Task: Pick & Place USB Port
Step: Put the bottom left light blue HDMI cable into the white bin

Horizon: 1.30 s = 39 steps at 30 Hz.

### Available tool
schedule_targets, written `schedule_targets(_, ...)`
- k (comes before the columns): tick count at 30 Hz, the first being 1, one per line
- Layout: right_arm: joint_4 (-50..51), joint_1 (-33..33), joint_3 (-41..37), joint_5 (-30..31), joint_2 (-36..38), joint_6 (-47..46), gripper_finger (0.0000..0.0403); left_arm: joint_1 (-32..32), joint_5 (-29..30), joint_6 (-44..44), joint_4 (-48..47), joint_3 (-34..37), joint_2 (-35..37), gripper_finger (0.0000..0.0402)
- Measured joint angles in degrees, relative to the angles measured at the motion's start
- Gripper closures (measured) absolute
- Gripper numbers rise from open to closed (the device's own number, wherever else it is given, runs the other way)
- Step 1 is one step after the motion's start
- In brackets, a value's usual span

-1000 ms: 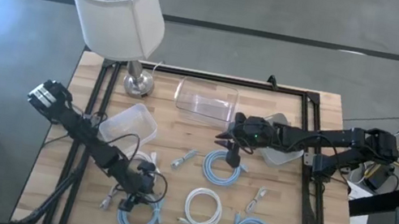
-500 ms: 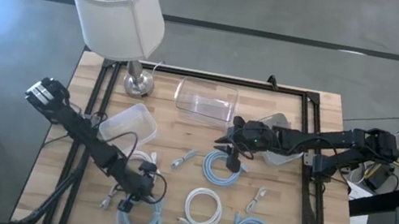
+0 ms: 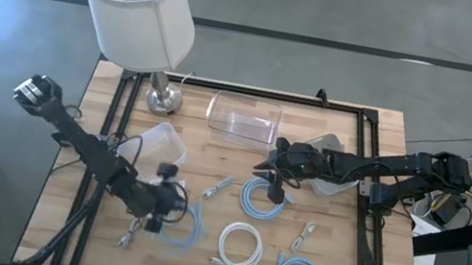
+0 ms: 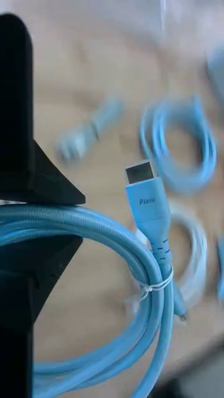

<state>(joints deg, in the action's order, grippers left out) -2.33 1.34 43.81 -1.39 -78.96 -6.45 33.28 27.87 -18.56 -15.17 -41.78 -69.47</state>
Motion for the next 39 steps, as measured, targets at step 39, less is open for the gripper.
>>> schedule_targets(39,0.0,0.0,0.0,0.0,0.0,0.1,0.0314,-1.2,25.1,-68.6,-67.0,7.1,10.1,0.0323)
